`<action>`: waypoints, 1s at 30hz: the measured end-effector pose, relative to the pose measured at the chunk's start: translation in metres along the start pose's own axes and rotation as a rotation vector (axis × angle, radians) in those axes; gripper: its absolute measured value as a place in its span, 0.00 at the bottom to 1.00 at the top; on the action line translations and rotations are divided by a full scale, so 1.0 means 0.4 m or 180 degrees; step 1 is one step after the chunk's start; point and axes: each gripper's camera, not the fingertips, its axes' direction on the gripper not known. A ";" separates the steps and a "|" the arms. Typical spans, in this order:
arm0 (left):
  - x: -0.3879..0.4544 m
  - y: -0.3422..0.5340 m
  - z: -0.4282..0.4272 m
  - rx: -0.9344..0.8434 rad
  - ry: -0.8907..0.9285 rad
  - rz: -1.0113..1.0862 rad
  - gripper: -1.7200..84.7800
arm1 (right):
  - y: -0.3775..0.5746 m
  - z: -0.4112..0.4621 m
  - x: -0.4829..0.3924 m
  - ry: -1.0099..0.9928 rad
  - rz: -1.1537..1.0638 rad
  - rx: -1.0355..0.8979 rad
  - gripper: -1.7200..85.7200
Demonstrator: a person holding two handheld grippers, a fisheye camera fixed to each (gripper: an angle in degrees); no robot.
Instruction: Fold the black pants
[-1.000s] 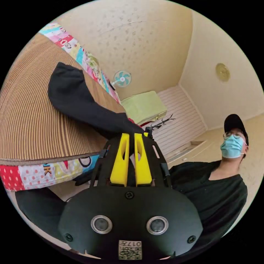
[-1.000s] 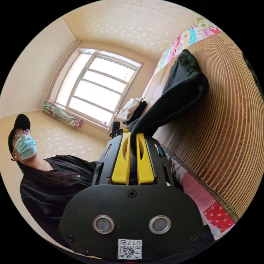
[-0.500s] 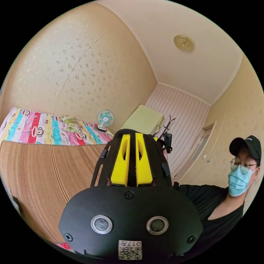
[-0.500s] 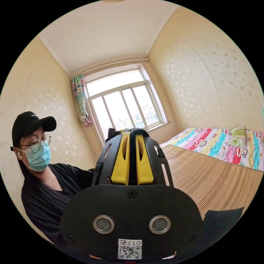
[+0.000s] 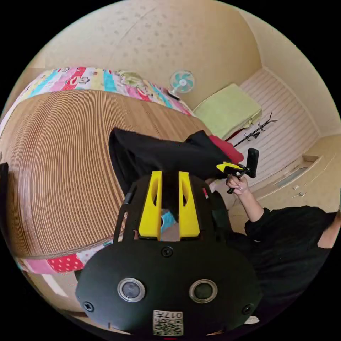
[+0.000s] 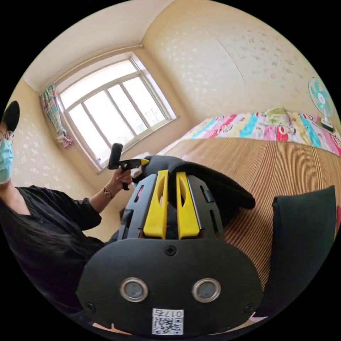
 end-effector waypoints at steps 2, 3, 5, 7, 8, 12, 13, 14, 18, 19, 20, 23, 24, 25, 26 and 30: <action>-0.070 0.155 0.126 -0.0467 -0.0289 -0.0373 0.12 | 0.170 0.145 0.061 0.0298 0.0352 -0.0792 0.08; -0.101 0.246 0.176 -0.0679 -0.0398 -0.0564 0.12 | 0.265 0.202 0.089 0.0443 0.0638 -0.1100 0.09; -0.125 0.354 0.196 -0.0765 -0.0470 -0.0819 0.13 | 0.343 0.209 0.111 0.0388 0.0989 -0.0996 0.11; -0.130 0.416 0.170 -0.0621 -0.0431 -0.0995 0.13 | 0.335 0.141 0.140 0.0255 0.1259 -0.0315 0.14; -0.129 0.434 0.140 -0.0464 -0.0415 -0.1077 0.13 | 0.320 0.124 0.150 0.0249 0.1288 -0.0130 0.15; -0.113 0.405 0.007 0.0209 -0.0463 -0.1066 0.13 | 0.134 0.185 0.276 0.0437 0.1268 0.0058 0.23; -0.109 0.398 -0.014 0.0309 -0.0471 -0.1050 0.13 | 0.083 0.269 0.326 0.0445 0.1242 -0.0172 0.23; -0.103 0.391 -0.056 0.0513 -0.0456 -0.1021 0.13 | 0.060 0.321 0.351 0.0381 0.1253 -0.0320 0.24; -0.091 0.436 -0.160 0.0968 -0.0348 -0.1055 0.12 | -0.103 0.620 0.322 0.0831 0.0873 -0.0885 0.21; -0.090 0.452 -0.170 0.1010 -0.0359 -0.1098 0.12 | -0.151 0.685 0.304 0.0769 0.0832 -0.0905 0.21; -0.088 0.487 -0.186 0.1092 -0.0379 -0.1182 0.12 | -0.173 0.721 0.297 0.0689 0.0838 -0.0907 0.21; -0.087 0.579 -0.212 0.1237 -0.0454 -0.1399 0.11 | -0.285 0.935 0.228 0.0359 0.0686 -0.0905 0.20; -0.093 0.606 -0.215 0.1235 -0.0450 -0.1512 0.11 | -0.337 1.027 0.188 0.0323 0.0670 -0.0910 0.21; -0.096 0.618 -0.216 0.1230 -0.0428 -0.1566 0.11 | -0.391 1.123 0.140 0.0306 0.0668 -0.0919 0.21; -0.097 0.635 -0.217 0.1241 -0.0366 -0.1633 0.11 | -0.418 1.172 0.112 0.0298 0.0622 -0.0940 0.21; -0.067 0.618 -0.211 0.1156 -0.0413 -0.1654 0.11 | -0.567 1.490 -0.074 -0.0106 0.0082 -0.1765 0.21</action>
